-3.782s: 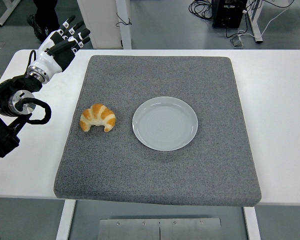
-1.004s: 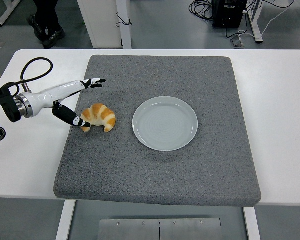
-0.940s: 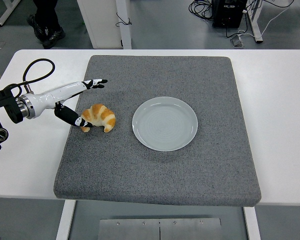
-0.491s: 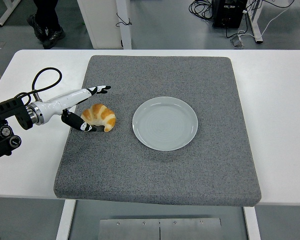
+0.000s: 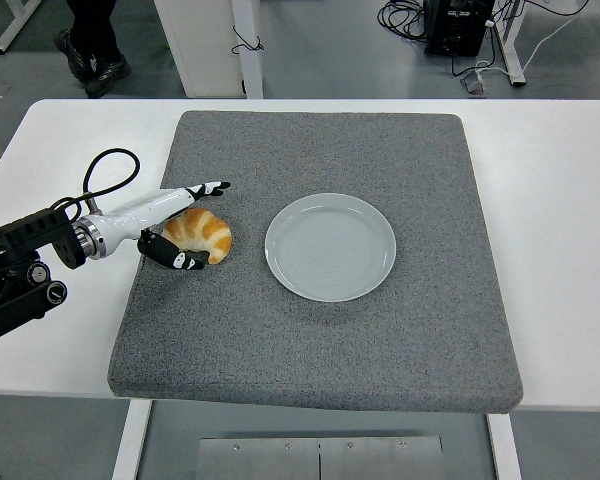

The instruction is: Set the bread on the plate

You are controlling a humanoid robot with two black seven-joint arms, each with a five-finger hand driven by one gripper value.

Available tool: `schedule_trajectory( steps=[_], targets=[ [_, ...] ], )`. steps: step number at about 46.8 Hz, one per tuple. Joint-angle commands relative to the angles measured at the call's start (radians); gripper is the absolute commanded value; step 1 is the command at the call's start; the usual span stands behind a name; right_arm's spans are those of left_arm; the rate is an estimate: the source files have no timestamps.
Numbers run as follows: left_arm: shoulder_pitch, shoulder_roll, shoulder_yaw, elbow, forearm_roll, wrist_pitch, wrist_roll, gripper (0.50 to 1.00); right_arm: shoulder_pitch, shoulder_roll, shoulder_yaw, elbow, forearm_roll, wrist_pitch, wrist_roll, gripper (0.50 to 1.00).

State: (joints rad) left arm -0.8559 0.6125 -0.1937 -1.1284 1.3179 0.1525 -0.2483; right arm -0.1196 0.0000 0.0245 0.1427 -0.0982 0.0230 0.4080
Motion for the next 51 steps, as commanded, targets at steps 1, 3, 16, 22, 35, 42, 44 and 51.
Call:
schedule_trajectory(
  steps=[1, 3, 16, 22, 35, 42, 44, 51],
  targets=[
    [0.0, -0.017, 0.007, 0.015, 0.0, 0.024, 0.0, 0.969, 0.0, 0.0, 0.0, 0.0, 0.0, 0.0, 0.0, 1.0],
    [0.0, -0.02, 0.007, 0.018, 0.0, 0.03, 0.0, 0.969, 0.0, 0.0, 0.0, 0.0, 0.0, 0.0, 0.0, 1.0],
    [-0.015, -0.02, 0.003, 0.015, -0.014, 0.041, 0.0, 0.969, 0.0, 0.0, 0.0, 0.0, 0.0, 0.0, 0.0, 1.0],
    [-0.015, -0.017, 0.003, 0.015, -0.017, 0.041, 0.0, 0.969, 0.0, 0.0, 0.0, 0.0, 0.0, 0.0, 0.0, 1.0],
    [-0.012, -0.02, -0.006, 0.015, -0.019, 0.045, 0.0, 0.933, 0.0, 0.0, 0.0, 0.0, 0.0, 0.0, 0.0, 1.0],
    [-0.014, -0.019, -0.007, 0.015, -0.019, 0.061, 0.0, 0.856, 0.0, 0.0, 0.0, 0.0, 0.0, 0.0, 0.0, 1.0],
    [-0.014, -0.017, -0.009, 0.015, -0.02, 0.061, 0.0, 0.824, 0.0, 0.0, 0.0, 0.0, 0.0, 0.0, 0.0, 1.0],
    [-0.009, -0.017, -0.007, 0.015, -0.032, 0.061, -0.002, 0.761, 0.0, 0.0, 0.0, 0.0, 0.0, 0.0, 0.0, 1.0]
  ],
)
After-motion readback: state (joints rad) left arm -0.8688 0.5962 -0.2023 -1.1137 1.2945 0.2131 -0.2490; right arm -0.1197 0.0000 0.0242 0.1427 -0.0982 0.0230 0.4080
